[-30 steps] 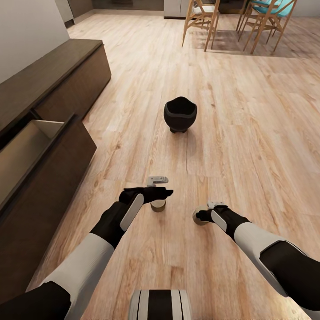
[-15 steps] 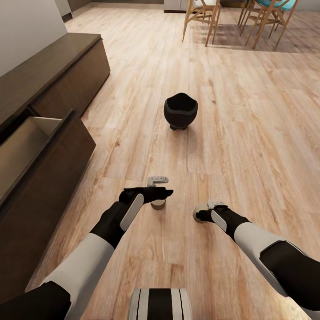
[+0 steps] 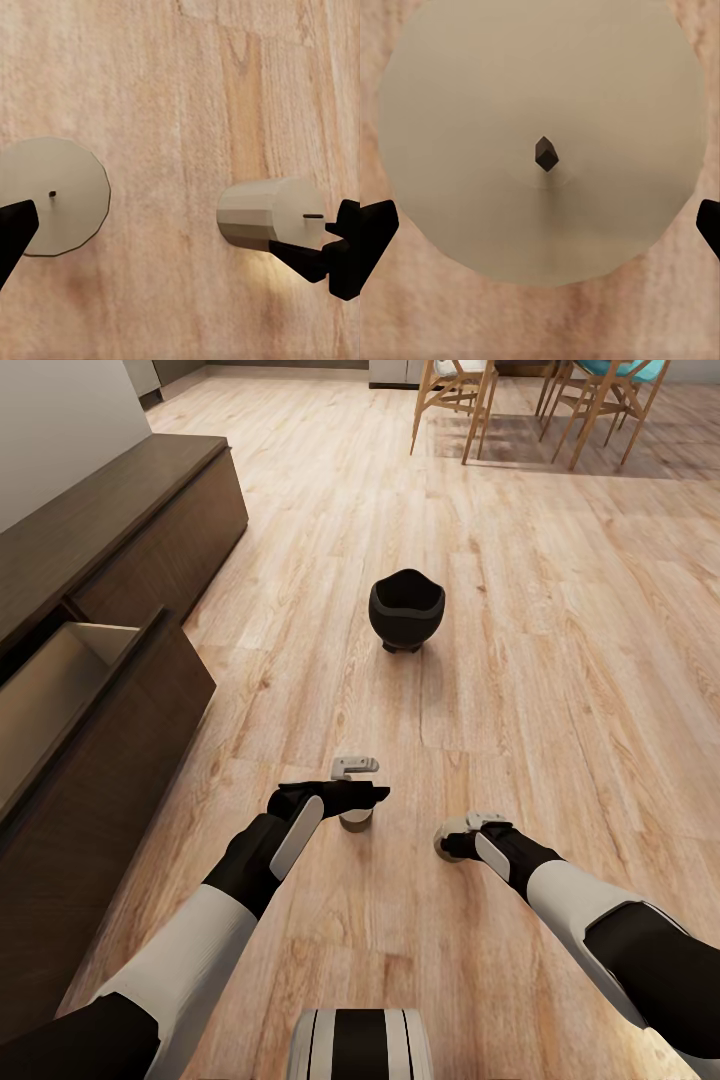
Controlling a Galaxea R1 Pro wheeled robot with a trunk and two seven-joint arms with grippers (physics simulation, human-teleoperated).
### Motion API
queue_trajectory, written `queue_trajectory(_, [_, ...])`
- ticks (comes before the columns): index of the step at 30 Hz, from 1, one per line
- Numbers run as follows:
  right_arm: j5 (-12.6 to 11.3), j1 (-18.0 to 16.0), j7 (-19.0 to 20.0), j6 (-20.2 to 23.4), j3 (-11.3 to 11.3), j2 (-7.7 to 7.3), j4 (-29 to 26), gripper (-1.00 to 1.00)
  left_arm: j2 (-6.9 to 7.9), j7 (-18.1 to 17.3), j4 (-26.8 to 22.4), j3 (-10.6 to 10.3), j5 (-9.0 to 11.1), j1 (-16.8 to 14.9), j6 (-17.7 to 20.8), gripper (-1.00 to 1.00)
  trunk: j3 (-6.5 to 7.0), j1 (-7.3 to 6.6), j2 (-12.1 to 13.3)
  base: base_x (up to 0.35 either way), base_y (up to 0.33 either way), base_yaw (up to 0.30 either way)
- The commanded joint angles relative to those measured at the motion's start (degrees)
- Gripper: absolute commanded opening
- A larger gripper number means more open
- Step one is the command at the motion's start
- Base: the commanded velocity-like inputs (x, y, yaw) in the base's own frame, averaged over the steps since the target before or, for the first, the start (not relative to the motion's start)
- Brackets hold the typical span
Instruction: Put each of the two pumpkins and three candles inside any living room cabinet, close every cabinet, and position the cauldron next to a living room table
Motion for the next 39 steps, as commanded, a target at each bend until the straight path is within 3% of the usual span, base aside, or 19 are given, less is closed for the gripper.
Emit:
queue_trajectory(1, [-0.61,0.0,-0.39,0.33,0.44,-0.05,-0.2,1.0,0.0,0.31,-0.05,-0.03,0.43,-0.02,0.22,1.0,-0.03,-0.01,-0.01,0.0,0.0,0.0])
queue_trajectory(36, [-0.68,0.0,-0.39,0.32,0.43,-0.13,-0.2,1.0,0.0,0.34,-0.05,-0.03,0.43,-0.02,0.22,1.0,-0.03,-0.01,-0.01,0.009,0.0,0.0])
queue_trajectory(39, [-0.69,0.0,-0.39,0.32,0.43,-0.14,-0.17,1.0,0.0,0.34,-0.05,-0.03,0.43,-0.02,0.22,1.0,-0.7,0.07,-0.05,0.0,0.0,0.0])
